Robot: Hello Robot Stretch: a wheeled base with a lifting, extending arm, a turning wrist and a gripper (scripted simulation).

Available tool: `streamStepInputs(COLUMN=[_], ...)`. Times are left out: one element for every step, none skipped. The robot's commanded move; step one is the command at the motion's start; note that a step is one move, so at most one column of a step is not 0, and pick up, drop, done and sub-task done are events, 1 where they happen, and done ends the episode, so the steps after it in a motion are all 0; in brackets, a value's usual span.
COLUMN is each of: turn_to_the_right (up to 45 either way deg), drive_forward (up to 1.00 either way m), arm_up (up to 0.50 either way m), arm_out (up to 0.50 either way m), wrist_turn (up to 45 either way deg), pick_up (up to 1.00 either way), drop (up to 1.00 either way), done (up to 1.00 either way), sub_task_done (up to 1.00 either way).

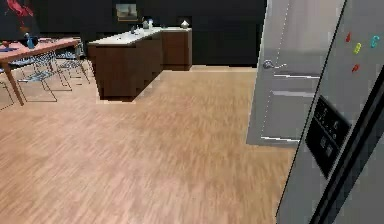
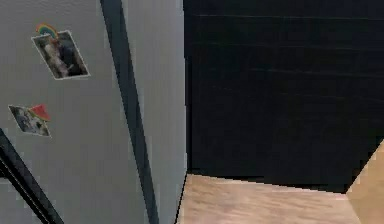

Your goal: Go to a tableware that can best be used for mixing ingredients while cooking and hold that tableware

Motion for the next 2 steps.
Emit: streamStepInputs(turn_to_the_right=[0.0,0.0], drive_forward=[1.0,1.0], arm_up=[0.0,0.0], arm_out=[0.0,0.0], wrist_turn=[0.0,0.0], pick_up=[0.0,0.0], drop=[0.0,0.0], done=[0.0,0.0], sub_task_done=[0.0,0.0])
